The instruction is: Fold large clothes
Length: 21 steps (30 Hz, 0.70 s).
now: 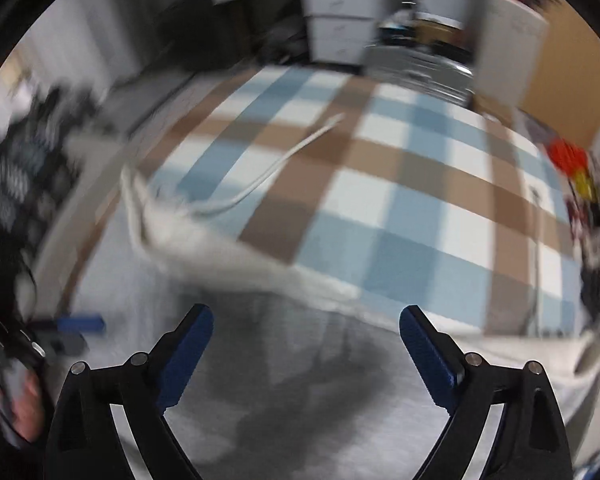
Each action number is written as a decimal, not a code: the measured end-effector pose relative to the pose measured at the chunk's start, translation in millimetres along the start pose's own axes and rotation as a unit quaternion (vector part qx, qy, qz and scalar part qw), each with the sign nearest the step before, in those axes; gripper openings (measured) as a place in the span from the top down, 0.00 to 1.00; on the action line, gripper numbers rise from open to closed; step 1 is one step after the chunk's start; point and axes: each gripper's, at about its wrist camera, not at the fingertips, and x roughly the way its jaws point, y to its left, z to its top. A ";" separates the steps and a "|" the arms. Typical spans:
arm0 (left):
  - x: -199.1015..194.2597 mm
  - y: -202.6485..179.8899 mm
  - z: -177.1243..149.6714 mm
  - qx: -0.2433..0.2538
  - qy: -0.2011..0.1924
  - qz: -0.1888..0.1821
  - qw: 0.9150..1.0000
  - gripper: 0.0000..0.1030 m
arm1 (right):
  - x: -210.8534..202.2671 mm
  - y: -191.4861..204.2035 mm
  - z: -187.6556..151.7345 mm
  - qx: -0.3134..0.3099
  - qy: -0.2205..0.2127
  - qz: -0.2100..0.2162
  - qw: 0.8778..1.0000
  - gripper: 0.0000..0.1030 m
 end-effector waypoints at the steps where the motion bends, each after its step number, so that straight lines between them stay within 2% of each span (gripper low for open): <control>1: 0.7 2.3 1.3 -0.003 -0.001 0.000 1.000 0.16 | 8.0 9.7 -0.2 -0.018 0.006 -0.010 1.000 0.08; 4: -0.3 6.7 2.8 -0.015 0.000 -0.009 1.000 0.16 | 43.3 46.7 13.1 -0.079 0.021 -0.028 0.996 0.09; 6: 0.0 6.4 3.8 -0.012 -0.001 -0.008 1.000 0.16 | 55.4 50.3 23.0 -0.075 0.014 -0.022 0.997 0.12; 7: 1.2 5.7 4.3 -0.008 0.000 -0.005 1.000 0.16 | 58.7 48.4 27.0 -0.068 0.014 -0.018 0.997 0.22; 8: 1.6 5.6 3.7 -0.006 0.000 -0.004 1.000 0.16 | 63.7 45.8 34.5 -0.054 0.020 -0.004 0.998 0.46; 9: 2.6 6.1 3.6 -0.005 0.001 -0.003 1.000 0.16 | 66.7 41.9 42.3 -0.039 0.023 0.008 0.999 0.61; 10: 3.8 5.8 3.8 -0.005 0.003 -0.002 1.000 0.16 | 66.7 38.5 47.3 -0.030 0.023 0.002 0.999 0.88; 11: 4.9 5.6 4.3 -0.005 0.005 -0.001 1.000 0.16 | 66.0 36.0 54.6 -0.023 0.014 -0.016 0.999 0.99; 13: 6.9 5.1 5.7 -0.007 0.006 0.002 1.000 0.16 | 61.0 30.9 66.7 -0.009 -0.009 -0.026 1.000 1.00; 18: 9.2 5.3 7.4 0.001 0.004 0.014 1.000 0.16 | 60.6 19.8 91.8 0.025 -0.033 -0.050 0.998 1.00; 21: 9.2 7.0 9.6 0.003 0.005 0.015 1.000 0.16 | 46.5 9.7 93.9 0.049 -0.053 -0.022 0.997 0.92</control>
